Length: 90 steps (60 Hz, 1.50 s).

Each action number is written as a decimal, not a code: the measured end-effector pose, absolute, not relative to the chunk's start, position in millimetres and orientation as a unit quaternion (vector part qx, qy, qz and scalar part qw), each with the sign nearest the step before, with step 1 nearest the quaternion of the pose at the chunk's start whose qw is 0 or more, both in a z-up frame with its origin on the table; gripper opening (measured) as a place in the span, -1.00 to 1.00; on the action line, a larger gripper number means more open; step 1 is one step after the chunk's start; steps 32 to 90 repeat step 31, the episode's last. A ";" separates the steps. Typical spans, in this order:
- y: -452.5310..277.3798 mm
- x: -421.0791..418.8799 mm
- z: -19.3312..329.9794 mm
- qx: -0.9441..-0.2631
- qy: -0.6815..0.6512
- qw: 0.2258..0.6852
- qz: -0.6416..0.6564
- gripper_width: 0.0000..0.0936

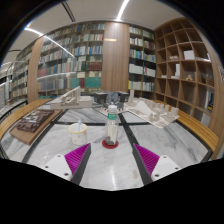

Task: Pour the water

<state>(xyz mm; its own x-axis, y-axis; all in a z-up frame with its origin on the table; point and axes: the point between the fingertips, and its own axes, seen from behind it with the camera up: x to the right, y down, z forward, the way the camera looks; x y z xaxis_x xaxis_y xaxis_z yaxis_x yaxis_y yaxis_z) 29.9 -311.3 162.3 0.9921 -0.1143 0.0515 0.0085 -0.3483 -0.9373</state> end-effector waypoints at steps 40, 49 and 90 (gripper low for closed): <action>-413.5 38.2 191.4 -0.806 0.036 0.584 -0.088 0.82; -413.5 38.2 191.4 -0.806 0.036 0.584 -0.088 0.82; -413.5 38.2 191.4 -0.806 0.036 0.584 -0.088 0.82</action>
